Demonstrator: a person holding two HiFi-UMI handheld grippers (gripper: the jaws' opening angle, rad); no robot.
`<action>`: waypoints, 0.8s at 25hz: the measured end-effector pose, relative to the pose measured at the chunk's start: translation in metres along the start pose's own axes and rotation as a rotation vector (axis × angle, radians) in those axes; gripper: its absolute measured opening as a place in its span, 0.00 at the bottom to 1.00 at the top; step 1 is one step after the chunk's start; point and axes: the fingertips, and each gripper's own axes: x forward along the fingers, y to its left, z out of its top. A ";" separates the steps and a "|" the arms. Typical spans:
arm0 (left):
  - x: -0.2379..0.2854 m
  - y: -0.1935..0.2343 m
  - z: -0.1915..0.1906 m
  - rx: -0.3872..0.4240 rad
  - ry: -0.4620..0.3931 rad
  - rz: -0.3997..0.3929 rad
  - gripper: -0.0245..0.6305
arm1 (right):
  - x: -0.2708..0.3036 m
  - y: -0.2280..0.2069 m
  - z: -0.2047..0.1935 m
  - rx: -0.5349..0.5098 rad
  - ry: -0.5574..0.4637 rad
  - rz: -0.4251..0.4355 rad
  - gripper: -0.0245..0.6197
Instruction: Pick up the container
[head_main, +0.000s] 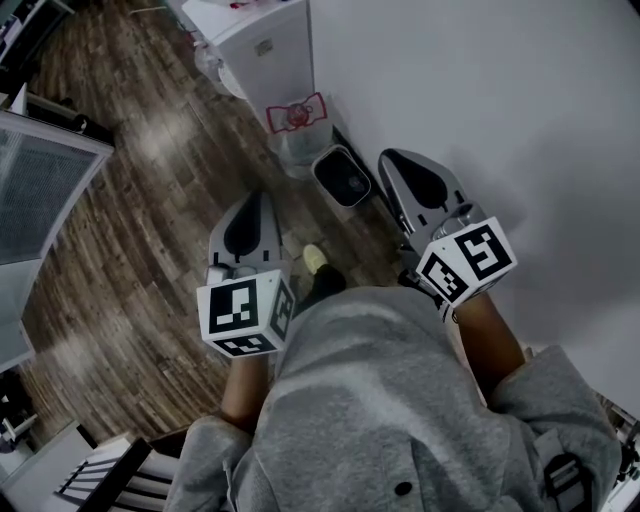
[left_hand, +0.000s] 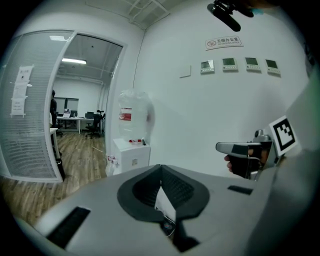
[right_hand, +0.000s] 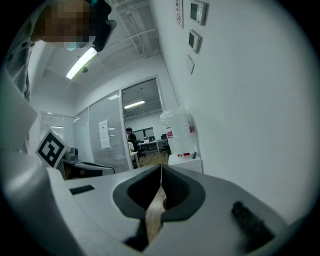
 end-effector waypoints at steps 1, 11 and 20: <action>0.003 0.005 0.001 -0.002 0.000 -0.003 0.06 | 0.005 0.001 0.001 -0.004 0.000 -0.003 0.08; 0.047 0.039 0.002 0.019 0.006 -0.047 0.06 | 0.052 -0.013 0.001 -0.029 -0.008 -0.058 0.08; 0.101 0.045 -0.022 0.004 0.084 -0.038 0.06 | 0.067 -0.052 -0.018 0.004 0.047 -0.077 0.08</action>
